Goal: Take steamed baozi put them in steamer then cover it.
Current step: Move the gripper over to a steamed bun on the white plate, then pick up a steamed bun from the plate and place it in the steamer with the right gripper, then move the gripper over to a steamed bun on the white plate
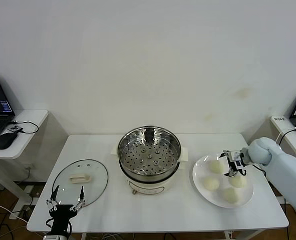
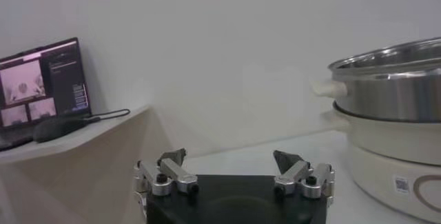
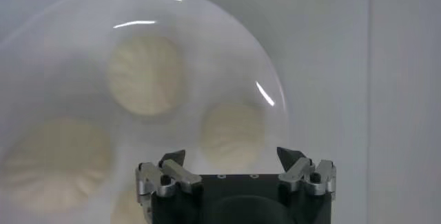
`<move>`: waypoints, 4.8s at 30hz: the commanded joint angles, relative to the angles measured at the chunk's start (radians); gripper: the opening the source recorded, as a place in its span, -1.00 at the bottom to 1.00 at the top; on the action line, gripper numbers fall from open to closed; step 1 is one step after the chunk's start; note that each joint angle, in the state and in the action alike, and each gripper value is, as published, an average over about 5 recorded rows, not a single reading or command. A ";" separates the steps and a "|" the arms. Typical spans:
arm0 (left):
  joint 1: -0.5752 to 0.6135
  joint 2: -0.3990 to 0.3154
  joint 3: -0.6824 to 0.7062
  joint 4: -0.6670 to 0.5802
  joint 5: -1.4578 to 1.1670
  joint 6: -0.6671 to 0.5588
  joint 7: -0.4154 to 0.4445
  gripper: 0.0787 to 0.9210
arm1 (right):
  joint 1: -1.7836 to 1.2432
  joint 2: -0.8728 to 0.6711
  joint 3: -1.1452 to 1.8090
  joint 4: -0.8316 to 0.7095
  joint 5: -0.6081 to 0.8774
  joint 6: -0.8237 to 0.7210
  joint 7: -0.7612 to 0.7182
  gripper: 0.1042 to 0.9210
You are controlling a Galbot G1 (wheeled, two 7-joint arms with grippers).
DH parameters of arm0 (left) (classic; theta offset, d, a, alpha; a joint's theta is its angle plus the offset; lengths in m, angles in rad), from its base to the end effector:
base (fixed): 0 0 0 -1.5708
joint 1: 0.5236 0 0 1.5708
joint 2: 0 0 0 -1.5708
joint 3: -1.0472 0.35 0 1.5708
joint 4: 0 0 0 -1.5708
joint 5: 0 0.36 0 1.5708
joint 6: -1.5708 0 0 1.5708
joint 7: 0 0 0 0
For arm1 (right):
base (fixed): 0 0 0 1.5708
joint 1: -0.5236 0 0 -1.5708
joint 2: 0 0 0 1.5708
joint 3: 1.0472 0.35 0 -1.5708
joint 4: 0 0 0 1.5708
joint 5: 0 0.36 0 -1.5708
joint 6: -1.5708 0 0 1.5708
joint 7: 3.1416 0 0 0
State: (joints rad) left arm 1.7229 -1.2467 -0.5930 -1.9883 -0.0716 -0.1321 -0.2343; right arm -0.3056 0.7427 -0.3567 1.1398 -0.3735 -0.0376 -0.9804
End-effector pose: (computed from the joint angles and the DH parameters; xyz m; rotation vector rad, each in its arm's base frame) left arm 0.1397 0.0866 -0.3506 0.1775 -3.0251 -0.3754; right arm 0.5077 -0.1981 -0.2458 1.1646 -1.5391 1.4961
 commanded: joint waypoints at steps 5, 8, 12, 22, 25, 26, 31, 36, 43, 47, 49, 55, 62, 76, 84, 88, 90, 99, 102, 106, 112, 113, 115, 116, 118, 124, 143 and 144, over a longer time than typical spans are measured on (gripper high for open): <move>0.002 0.000 -0.002 0.001 0.000 -0.003 0.000 0.77 | 0.052 0.088 -0.049 -0.122 -0.029 -0.004 -0.009 0.76; 0.002 0.000 -0.003 0.001 0.000 -0.004 0.000 0.77 | 0.057 0.097 -0.052 -0.139 -0.032 -0.008 -0.010 0.72; -0.001 0.001 -0.006 0.003 -0.001 -0.005 0.000 0.77 | 0.064 0.106 -0.054 -0.156 -0.030 -0.010 -0.013 0.62; -0.006 0.000 -0.007 0.004 -0.002 -0.005 -0.002 0.77 | 0.073 0.081 -0.076 -0.120 0.007 -0.015 -0.030 0.35; -0.007 0.000 -0.006 0.005 -0.004 -0.005 -0.001 0.77 | 0.094 0.025 -0.105 -0.044 0.062 -0.022 -0.042 0.34; -0.007 0.000 -0.006 0.005 -0.005 -0.005 -0.001 0.77 | 0.108 -0.003 -0.120 -0.012 0.086 -0.027 -0.046 0.34; -0.008 0.005 -0.006 0.001 -0.011 -0.004 0.001 0.77 | 0.192 -0.129 -0.206 0.110 0.217 -0.044 -0.056 0.34; -0.008 0.010 -0.002 -0.001 -0.026 -0.014 0.002 0.77 | 0.336 -0.214 -0.311 0.197 0.361 -0.052 -0.049 0.34; -0.014 0.020 0.013 -0.007 -0.028 -0.029 0.006 0.77 | 0.651 -0.176 -0.536 0.230 0.512 -0.053 -0.030 0.35; -0.012 0.026 0.015 -0.010 -0.036 -0.042 0.006 0.77 | 0.804 -0.080 -0.656 0.207 0.563 -0.045 -0.015 0.36; -0.010 0.030 0.012 -0.010 -0.042 -0.046 0.007 0.77 | 0.866 -0.012 -0.707 0.183 0.587 -0.036 -0.004 0.36; -0.009 0.041 0.005 -0.009 -0.054 -0.048 0.011 0.77 | 0.926 0.193 -0.796 0.090 0.621 0.025 0.039 0.36; -0.020 0.052 -0.006 -0.001 -0.070 -0.046 0.021 0.77 | 0.921 0.407 -0.850 -0.009 0.578 0.146 0.069 0.36; -0.022 0.051 -0.026 0.003 -0.084 -0.048 0.025 0.77 | 0.799 0.550 -0.932 -0.130 0.298 0.399 0.143 0.36; -0.032 0.044 -0.028 0.009 -0.082 -0.049 0.025 0.77 | 0.725 0.583 -0.913 -0.192 0.151 0.519 0.203 0.37; -0.033 0.045 -0.029 0.006 -0.080 -0.050 0.027 0.77 | 0.707 0.595 -0.904 -0.219 0.110 0.553 0.214 0.38; -0.035 0.045 -0.030 0.006 -0.080 -0.050 0.028 0.77 | 0.699 0.597 -0.902 -0.229 0.095 0.562 0.215 0.39; -0.041 0.050 -0.030 0.013 -0.081 -0.051 0.030 0.77 | 0.694 0.614 -0.890 -0.278 0.052 0.600 0.226 0.39; -0.044 0.050 -0.029 0.014 -0.082 -0.051 0.030 0.77 | 0.701 0.613 -0.892 -0.274 0.056 0.601 0.225 0.46; -0.045 0.049 -0.027 0.013 -0.082 -0.050 0.031 0.77 | 0.732 0.594 -0.899 -0.237 0.123 0.577 0.208 0.69; -0.041 0.049 -0.027 0.005 -0.081 -0.049 0.031 0.77 | 0.856 0.459 -0.925 0.014 0.456 0.290 0.087 0.76; -0.040 0.049 -0.028 0.003 -0.081 -0.048 0.032 0.77 | 0.876 0.423 -0.929 0.064 0.503 0.225 0.074 0.76; -0.037 0.051 -0.028 -0.003 -0.081 -0.047 0.034 0.77 | 0.914 0.342 -0.937 0.168 0.586 0.085 0.053 0.76; -0.036 0.052 -0.028 -0.006 -0.081 -0.046 0.035 0.77 | 0.930 0.301 -0.939 0.210 0.615 0.021 0.046 0.76; -0.034 0.054 -0.028 -0.015 -0.082 -0.044 0.039 0.77 | 0.959 0.221 -0.942 0.280 0.655 -0.096 0.037 0.76; -0.030 0.055 -0.026 -0.033 -0.081 -0.038 0.043 0.77 | 1.000 -0.004 -0.946 0.446 0.685 -0.282 0.022 0.76; -0.031 0.072 0.003 -0.043 -0.063 -0.025 0.061 0.77 | 0.522 -0.407 -0.652 0.563 0.405 -0.287 -0.036 0.76; -0.032 0.074 0.003 -0.042 -0.063 -0.024 0.061 0.77 | 0.475 -0.408 -0.619 0.559 0.390 -0.281 -0.036 0.76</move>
State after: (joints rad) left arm 1.6909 -1.1727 -0.5908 -2.0286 -0.1342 -0.1541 -0.1731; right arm 0.4460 0.4927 -1.1664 1.6341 0.1160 -0.2708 -0.9953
